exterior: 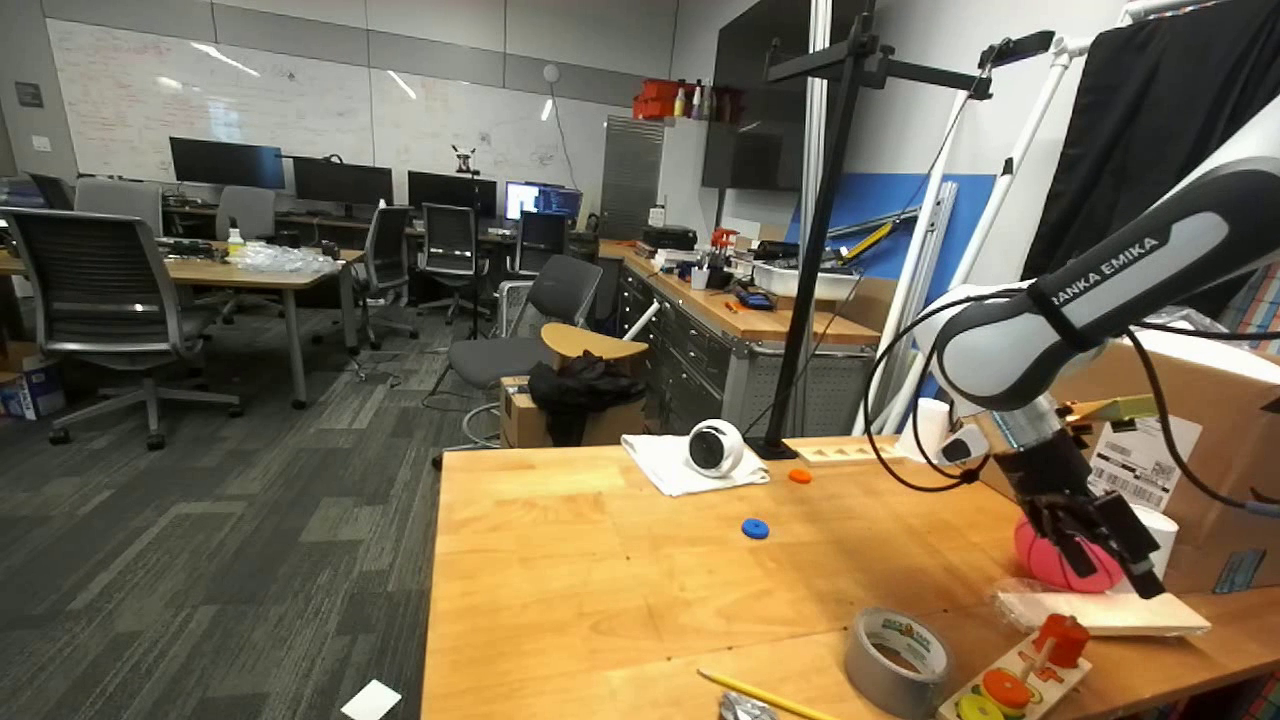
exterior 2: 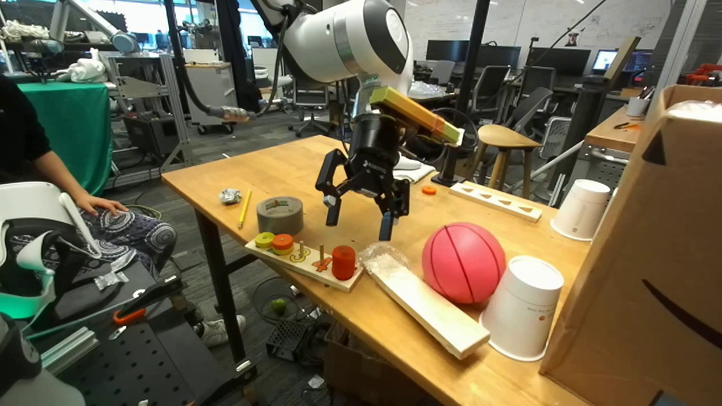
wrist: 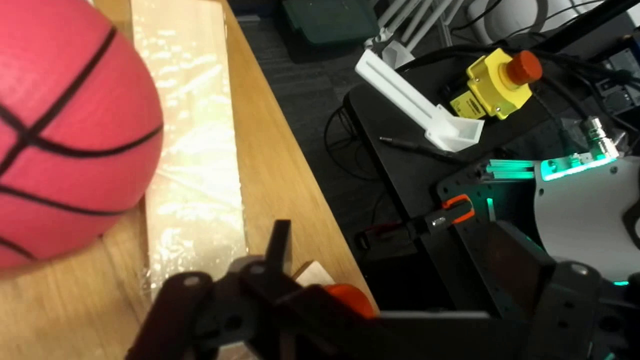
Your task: Move the ball to the right
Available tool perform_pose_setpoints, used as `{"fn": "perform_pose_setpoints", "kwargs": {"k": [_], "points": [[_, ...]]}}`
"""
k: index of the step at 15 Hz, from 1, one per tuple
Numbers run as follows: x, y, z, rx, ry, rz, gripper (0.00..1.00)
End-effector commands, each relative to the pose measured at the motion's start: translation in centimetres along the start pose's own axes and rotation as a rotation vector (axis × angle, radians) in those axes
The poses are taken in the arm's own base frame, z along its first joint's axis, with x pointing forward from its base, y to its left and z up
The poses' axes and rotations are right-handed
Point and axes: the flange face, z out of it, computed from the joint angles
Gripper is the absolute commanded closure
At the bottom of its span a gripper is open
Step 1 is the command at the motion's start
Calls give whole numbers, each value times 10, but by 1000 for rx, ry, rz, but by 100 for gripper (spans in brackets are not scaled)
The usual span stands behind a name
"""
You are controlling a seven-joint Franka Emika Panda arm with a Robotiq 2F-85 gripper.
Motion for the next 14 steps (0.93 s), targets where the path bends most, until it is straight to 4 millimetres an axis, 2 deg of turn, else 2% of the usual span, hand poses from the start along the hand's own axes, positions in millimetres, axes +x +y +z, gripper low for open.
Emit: {"fn": "perform_pose_setpoints", "kwargs": {"k": [1,7,9,14], "points": [[2,-4,7,-50,13,-69,0],[-18,9,17,-61,-65,-42,0],[-14,14,17,-81,-87,-72,0],[11,26,2,-265,-219,-185,0]]}}
